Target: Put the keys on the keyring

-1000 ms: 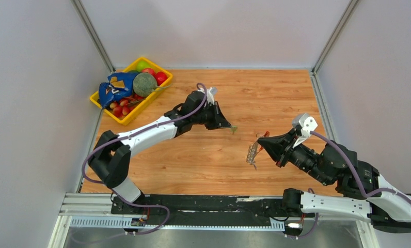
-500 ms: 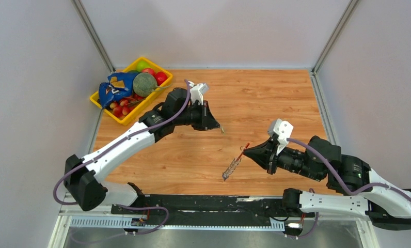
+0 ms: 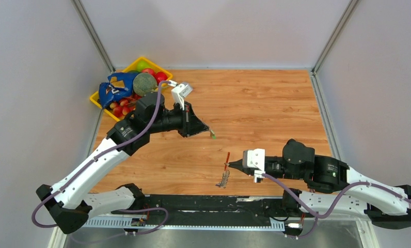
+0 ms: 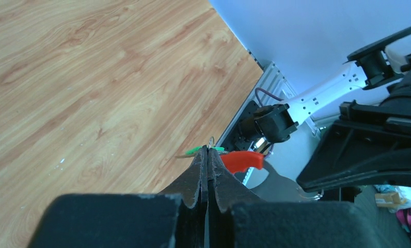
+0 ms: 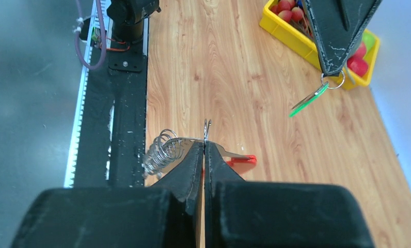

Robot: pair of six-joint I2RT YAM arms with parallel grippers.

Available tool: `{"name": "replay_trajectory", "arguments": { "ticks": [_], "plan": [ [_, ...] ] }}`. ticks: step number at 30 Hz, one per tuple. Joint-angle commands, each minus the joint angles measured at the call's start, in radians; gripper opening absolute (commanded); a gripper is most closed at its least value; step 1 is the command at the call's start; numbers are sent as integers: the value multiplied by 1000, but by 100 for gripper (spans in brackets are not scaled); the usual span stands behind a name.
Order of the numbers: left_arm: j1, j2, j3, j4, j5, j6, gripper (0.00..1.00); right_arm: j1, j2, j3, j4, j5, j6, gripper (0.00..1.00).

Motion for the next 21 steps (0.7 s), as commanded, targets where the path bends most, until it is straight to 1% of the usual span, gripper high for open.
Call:
{"name": "replay_trajectory", "arguments": {
  "ticks": [1,7,12,16,21],
  "plan": [
    [3,-45,-4,10,54,36,0,6,-17,-23,134,-71,-212,0],
    [3,-79,-15,11,82,61,0,14,-4,-53,174,-52,-319,0],
    [4,-97,-25,27,108,75,0,18,32,-38,198,-61,-335,0],
    [4,-115,-36,47,120,89,0,19,92,12,199,-67,-292,0],
    [3,-132,-50,66,147,103,0,18,172,79,216,-26,-153,0]
  ]
}}
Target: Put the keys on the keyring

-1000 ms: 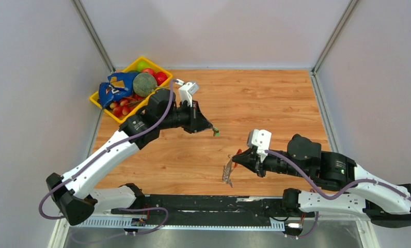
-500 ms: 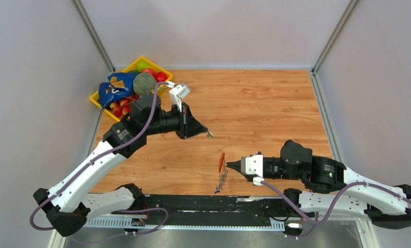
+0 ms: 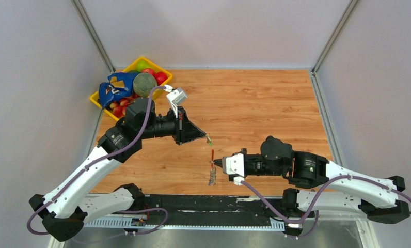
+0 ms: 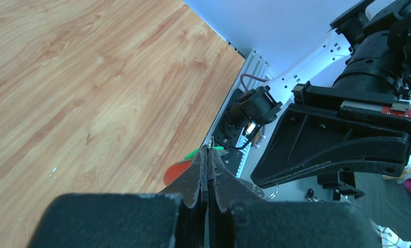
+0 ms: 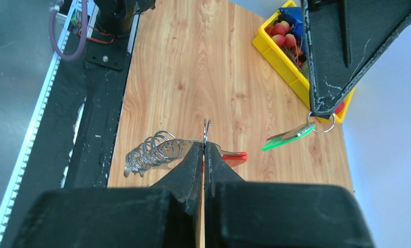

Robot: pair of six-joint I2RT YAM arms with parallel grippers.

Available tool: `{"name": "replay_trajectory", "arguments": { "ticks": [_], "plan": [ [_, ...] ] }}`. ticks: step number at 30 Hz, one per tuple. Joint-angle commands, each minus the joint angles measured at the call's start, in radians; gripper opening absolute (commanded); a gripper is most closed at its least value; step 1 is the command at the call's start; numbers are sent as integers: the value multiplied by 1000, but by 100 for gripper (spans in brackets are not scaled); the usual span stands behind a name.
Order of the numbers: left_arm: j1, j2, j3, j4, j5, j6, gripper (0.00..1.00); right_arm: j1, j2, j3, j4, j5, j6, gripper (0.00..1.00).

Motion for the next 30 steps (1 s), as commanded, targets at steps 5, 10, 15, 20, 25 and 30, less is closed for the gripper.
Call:
{"name": "replay_trajectory", "arguments": {
  "ticks": [5,10,15,20,25,30],
  "plan": [
    [3,-49,-21,64,54,67,0,7,72,156,91,5,224,0],
    [3,-91,-40,62,16,128,0,6,70,206,74,-76,306,0],
    [3,-152,-76,116,-4,192,0,6,99,265,17,-118,378,0],
    [4,-237,-124,190,17,270,0,6,139,305,-53,-183,397,0],
    [3,-331,-173,240,94,364,0,6,140,326,-95,-235,400,0],
    [3,-364,-189,252,242,415,0,6,142,340,-116,-304,385,0]
  ]
}}
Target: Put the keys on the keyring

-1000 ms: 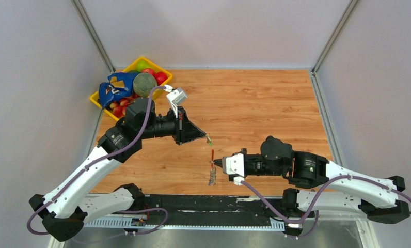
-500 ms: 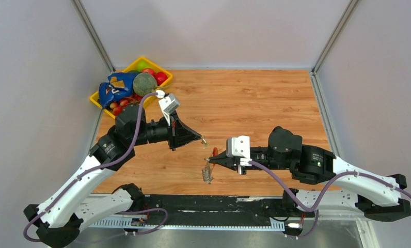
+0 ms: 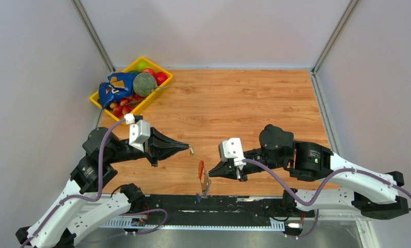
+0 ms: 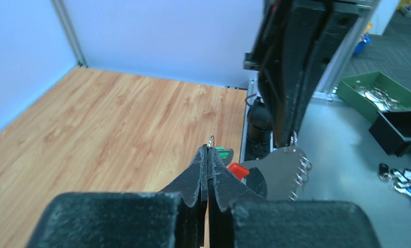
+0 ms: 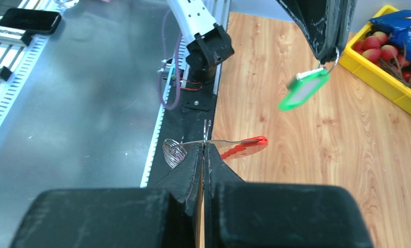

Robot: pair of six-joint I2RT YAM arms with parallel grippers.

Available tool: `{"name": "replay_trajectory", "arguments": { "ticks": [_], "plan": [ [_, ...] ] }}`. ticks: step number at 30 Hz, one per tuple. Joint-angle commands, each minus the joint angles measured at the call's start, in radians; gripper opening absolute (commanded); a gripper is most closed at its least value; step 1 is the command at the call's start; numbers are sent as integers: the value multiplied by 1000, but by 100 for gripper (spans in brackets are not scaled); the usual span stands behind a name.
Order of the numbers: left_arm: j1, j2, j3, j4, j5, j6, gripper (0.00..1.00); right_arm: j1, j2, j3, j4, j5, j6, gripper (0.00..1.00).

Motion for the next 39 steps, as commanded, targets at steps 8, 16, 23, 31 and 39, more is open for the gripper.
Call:
{"name": "replay_trajectory", "arguments": {
  "ticks": [8,16,23,31,39],
  "plan": [
    [3,-8,7,7,247,144,0,6,-10,78,-5,-146,-20,0],
    [3,-13,-26,55,275,121,0,6,16,95,11,-95,-6,0],
    [2,-24,-51,83,290,110,0,4,58,118,24,-75,-7,0],
    [2,-40,-68,92,316,109,0,-18,92,139,50,-63,0,0],
    [2,-50,-81,106,330,108,0,-48,117,143,77,-81,11,0]
  ]
}}
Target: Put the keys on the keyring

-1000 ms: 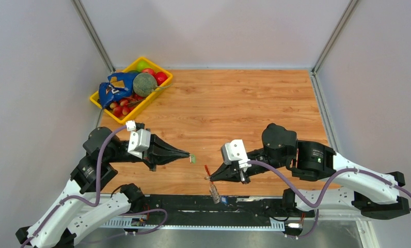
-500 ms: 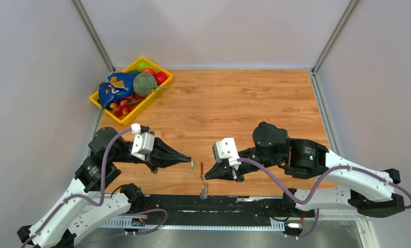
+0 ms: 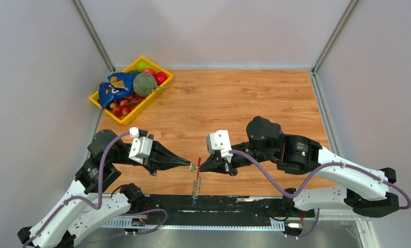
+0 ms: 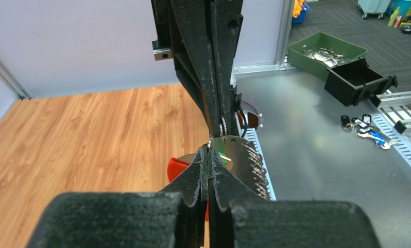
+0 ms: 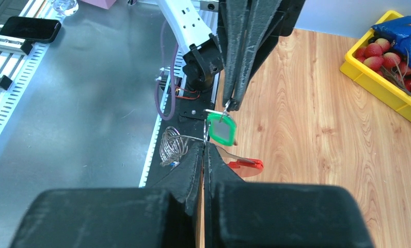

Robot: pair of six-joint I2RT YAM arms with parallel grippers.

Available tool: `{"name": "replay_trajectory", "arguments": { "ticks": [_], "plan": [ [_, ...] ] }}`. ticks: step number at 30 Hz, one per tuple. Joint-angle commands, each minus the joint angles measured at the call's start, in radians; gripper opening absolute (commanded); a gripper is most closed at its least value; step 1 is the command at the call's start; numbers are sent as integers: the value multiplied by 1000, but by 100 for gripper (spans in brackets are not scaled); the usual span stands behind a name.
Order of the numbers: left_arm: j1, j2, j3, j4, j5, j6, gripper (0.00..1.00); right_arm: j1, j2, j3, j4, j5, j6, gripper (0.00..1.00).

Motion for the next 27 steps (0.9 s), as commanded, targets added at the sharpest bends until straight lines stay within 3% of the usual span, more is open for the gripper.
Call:
{"name": "replay_trajectory", "arguments": {
  "ticks": [1,27],
  "plan": [
    [2,-14,-3,46,27,7,0,-10,9,47,83,-12,13,0],
    [2,-39,-26,48,36,21,0,-37,20,50,144,-2,57,0]
  ]
}}
